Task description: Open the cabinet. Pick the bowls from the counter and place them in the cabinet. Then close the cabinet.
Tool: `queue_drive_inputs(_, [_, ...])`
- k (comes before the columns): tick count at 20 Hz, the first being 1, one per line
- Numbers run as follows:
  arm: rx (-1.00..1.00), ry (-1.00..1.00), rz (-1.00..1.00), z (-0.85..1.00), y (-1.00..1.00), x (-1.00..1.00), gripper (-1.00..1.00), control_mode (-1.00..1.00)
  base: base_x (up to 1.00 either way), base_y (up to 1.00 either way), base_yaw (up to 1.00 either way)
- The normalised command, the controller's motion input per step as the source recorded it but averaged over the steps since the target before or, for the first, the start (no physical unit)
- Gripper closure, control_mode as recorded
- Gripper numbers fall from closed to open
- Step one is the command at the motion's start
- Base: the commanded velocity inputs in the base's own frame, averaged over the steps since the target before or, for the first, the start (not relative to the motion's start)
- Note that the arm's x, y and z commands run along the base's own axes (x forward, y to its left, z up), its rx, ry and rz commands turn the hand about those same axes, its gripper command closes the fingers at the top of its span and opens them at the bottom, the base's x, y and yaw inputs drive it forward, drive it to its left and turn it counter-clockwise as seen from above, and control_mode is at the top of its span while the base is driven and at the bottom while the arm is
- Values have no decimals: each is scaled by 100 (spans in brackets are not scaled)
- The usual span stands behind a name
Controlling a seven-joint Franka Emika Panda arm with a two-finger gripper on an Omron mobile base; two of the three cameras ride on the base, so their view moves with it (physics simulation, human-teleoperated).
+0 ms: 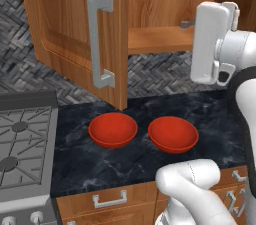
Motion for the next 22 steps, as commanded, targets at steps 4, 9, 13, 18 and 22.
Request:
queue_drive_inputs(4, [10,7,7,-18,36,8,-100,-100,0,0,0])
queue_drive_inputs(9, [9,6,3,-7,20,27,-100,-100,0,0,0])
queue_drive_inputs(13, [15,3,16,0,18,20,-100,-100,0,0,0])
queue_drive_inputs(18, [20,16,26,-7,25,37,-100,-100,0,0,0])
queue_drive_inputs(22, [12,14,28,-8,36,26,-100,-100,0,0,0])
